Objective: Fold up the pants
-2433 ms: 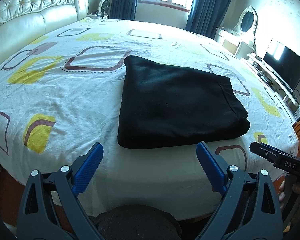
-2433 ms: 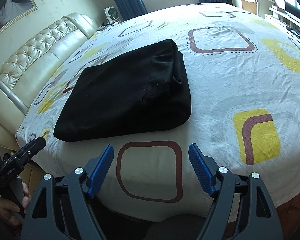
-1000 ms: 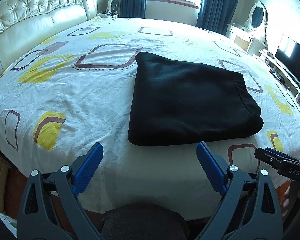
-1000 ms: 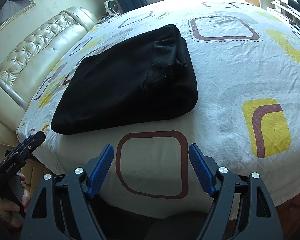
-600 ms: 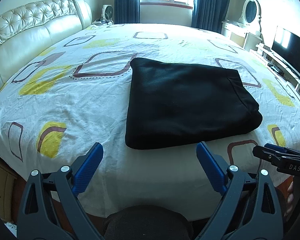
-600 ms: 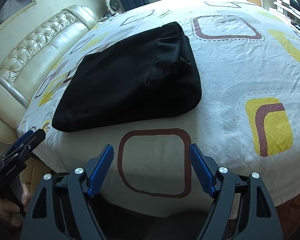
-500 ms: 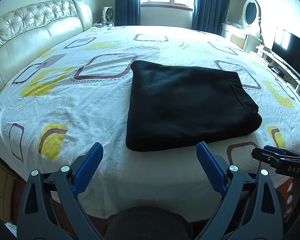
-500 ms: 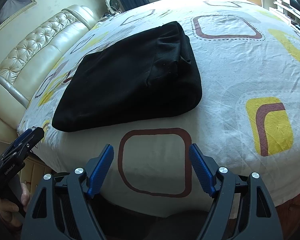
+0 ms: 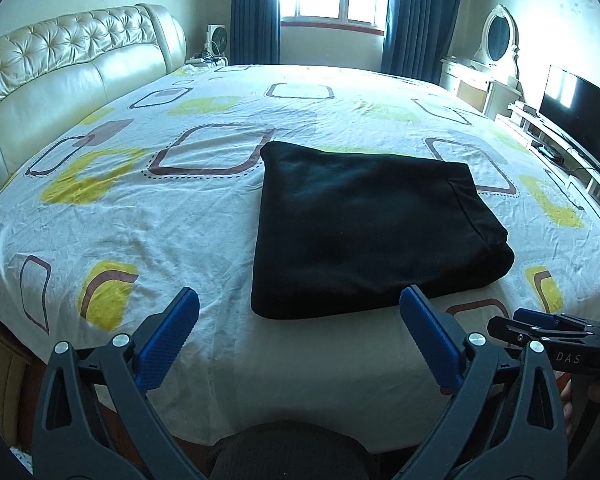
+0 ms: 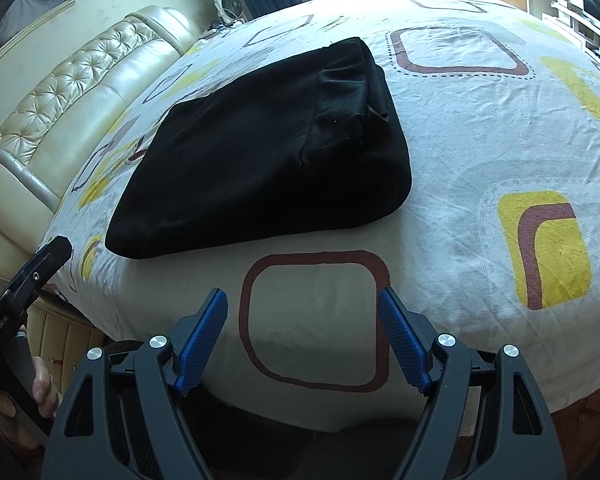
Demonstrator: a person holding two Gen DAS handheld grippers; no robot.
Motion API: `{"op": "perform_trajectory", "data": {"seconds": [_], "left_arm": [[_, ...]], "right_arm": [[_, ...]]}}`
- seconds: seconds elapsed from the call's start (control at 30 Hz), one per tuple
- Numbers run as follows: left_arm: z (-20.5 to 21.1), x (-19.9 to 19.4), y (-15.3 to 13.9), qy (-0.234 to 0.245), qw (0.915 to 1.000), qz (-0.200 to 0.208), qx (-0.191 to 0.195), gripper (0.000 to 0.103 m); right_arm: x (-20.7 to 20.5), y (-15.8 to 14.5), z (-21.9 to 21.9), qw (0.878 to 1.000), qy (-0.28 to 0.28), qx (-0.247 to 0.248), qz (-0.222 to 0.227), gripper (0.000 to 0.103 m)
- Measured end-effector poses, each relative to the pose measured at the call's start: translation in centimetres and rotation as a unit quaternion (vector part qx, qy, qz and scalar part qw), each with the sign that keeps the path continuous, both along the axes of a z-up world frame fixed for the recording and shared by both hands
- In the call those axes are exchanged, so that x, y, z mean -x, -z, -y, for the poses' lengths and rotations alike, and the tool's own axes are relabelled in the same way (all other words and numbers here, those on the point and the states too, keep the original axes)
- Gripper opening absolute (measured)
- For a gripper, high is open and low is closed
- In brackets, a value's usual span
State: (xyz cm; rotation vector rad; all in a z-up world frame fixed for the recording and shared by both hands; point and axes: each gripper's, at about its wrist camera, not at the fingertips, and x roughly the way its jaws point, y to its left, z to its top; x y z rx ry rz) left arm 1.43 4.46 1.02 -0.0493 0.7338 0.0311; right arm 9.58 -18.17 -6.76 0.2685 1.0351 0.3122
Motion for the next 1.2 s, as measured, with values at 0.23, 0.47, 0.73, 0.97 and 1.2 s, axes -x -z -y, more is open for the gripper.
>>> {"op": "perform_trajectory", "data": {"seconds": [0.23,0.47,0.73,0.97,1.2], "left_arm": [[0.2,0.5,-1.1,-0.008,0.9993,0.035,-0.013,0.101],[0.5,0.6,-2.1,-0.02,0.9977,0.054,-0.036,0.101],[0.9,0.8,-1.7,-0.036,0.9986,0.033,-0.018,0.101],[-1.3,-2.4,-1.9,0.005,0.9995,-0.002,0.032,0.101],[-11.3,-12.2,0.1,-0.104,0.9946,-0.008,0.004,0.101]], "right_arm": [[0.1,0.0,-0.1,1.0,-0.003,0.0,-0.002,0.076],[0.1,0.0,-0.2,1.0,-0.005,0.0,-0.003,0.076],[0.1,0.2,-0.3,1.0,-0.009,-0.002,-0.008,0.076],[-0.4,-0.6,0.6,0.999,-0.006,-0.037,-0.024,0.076],[-7.1,-5.0,5.1,0.997,0.043,-0.044,0.04,0.086]]}}
